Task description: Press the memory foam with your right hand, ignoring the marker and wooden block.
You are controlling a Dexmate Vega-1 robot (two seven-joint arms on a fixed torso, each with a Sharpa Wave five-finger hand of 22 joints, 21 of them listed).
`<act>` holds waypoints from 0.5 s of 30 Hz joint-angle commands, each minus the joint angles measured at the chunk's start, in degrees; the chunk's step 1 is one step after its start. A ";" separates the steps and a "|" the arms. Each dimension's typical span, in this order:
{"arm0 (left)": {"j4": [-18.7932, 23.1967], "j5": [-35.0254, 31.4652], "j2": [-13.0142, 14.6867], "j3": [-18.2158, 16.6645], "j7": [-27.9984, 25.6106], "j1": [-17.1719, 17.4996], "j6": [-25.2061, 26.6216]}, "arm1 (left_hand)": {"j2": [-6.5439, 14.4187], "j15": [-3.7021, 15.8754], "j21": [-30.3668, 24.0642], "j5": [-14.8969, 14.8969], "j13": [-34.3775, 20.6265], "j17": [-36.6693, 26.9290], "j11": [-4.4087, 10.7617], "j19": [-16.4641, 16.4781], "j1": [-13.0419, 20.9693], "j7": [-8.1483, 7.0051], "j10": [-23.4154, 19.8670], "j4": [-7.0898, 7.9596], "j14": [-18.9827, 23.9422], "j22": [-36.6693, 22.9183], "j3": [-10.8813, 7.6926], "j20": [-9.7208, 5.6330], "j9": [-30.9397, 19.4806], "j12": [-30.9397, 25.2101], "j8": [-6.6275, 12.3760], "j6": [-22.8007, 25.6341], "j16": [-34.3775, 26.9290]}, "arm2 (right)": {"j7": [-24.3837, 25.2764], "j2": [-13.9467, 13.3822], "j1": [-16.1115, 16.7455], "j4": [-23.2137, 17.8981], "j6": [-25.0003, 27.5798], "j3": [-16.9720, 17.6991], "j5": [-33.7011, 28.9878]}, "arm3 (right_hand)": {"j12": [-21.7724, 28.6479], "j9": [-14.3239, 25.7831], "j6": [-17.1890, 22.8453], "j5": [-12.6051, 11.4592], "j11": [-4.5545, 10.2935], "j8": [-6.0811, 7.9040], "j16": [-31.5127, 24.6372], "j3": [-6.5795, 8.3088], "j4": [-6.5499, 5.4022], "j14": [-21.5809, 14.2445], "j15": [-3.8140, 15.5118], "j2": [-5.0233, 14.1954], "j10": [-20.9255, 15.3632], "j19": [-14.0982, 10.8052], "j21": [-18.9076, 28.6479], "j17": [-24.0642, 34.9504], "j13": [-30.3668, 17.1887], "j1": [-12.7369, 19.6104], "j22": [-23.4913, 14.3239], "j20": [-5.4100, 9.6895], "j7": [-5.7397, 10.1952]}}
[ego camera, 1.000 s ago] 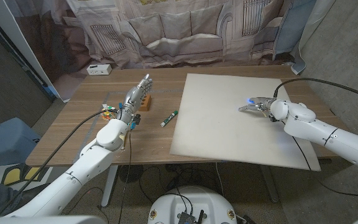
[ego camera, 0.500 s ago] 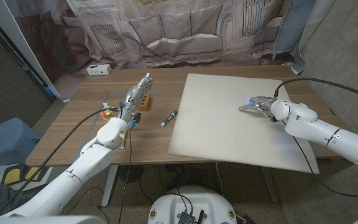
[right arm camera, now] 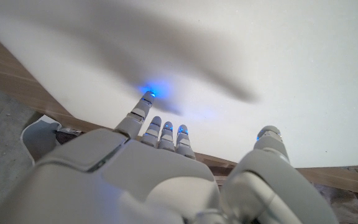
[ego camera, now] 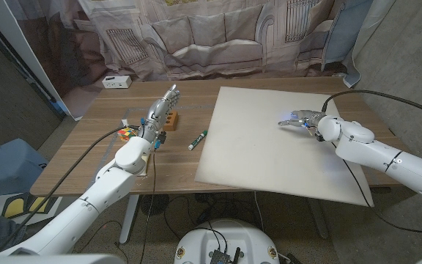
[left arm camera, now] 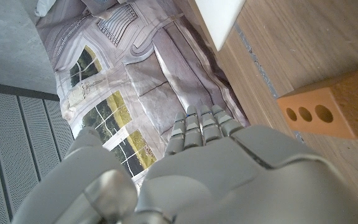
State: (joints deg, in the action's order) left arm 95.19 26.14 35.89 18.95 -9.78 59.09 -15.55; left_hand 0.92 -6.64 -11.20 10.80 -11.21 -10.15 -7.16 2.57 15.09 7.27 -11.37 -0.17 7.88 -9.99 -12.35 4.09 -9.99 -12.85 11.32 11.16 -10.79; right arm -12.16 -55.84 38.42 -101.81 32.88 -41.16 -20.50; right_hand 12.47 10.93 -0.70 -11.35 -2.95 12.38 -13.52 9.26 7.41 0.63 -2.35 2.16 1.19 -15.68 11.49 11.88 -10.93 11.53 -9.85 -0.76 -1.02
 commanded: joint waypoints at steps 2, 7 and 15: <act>-0.65 0.36 0.12 -0.18 0.36 -0.60 -0.08 | 0.44 0.15 0.32 0.00 -0.13 -0.18 0.14 -0.13 0.14 -0.10 -0.34 -0.25 -0.27 -0.29 0.05 -0.35 -0.30 0.25 -0.27 0.74 0.14 | 1.95 0.21 0.56 -1.51 0.50 0.71 -0.88 | 0.02 0.12 0.75 0.25 -0.10 -0.04 0.23 -0.19 -0.28 -0.12 0.17 -0.73 -0.81 2.80 -0.95 0.13 -0.20 -0.71 -0.09 -0.04 0.16; -0.80 0.55 0.26 -0.14 0.59 -0.78 0.20 | 0.46 0.15 0.30 0.00 -0.13 -0.17 0.09 -0.15 0.13 -0.06 -0.35 -0.27 -0.33 -0.29 0.06 -0.38 -0.30 0.25 -0.27 0.79 0.16 | 3.32 -0.01 1.46 -2.30 0.04 1.59 -0.49 | -0.03 0.12 1.25 0.22 -0.27 -0.04 0.54 -0.41 -0.34 0.26 0.07 -1.03 -1.18 5.44 -1.57 0.14 -0.21 -1.01 -0.13 -0.27 0.28; -0.93 0.69 0.41 -0.27 0.77 -0.99 0.10 | 0.50 0.21 0.27 -0.01 -0.13 -0.17 0.15 -0.22 0.10 -0.05 -0.34 -0.32 -0.48 -0.29 0.07 -0.43 -0.30 0.28 -0.29 0.84 0.19 | 7.64 -0.51 4.29 -4.28 -1.37 4.15 0.92 | -0.71 0.14 1.26 0.06 -0.95 -0.45 1.93 -0.39 -0.33 3.22 -0.45 -0.90 -0.37 11.95 -1.83 0.08 -0.31 -1.06 -0.19 -0.63 0.21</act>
State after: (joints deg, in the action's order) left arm 94.61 26.60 36.02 18.87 -9.30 58.50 -15.56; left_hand 0.92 -6.42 -11.20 10.80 -11.21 -10.15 -7.16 2.26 15.09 7.15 -11.37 -0.16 7.65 -9.99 -12.35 3.77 -9.99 -12.85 11.32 11.68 -10.80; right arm -9.79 -55.85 39.96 -104.00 33.10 -39.58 -21.14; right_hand 11.98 10.93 0.22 -11.35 -3.39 11.97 -11.84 8.94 7.10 2.81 -2.75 1.44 0.40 -4.51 9.69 11.87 -11.08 10.80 -9.86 -1.33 -0.71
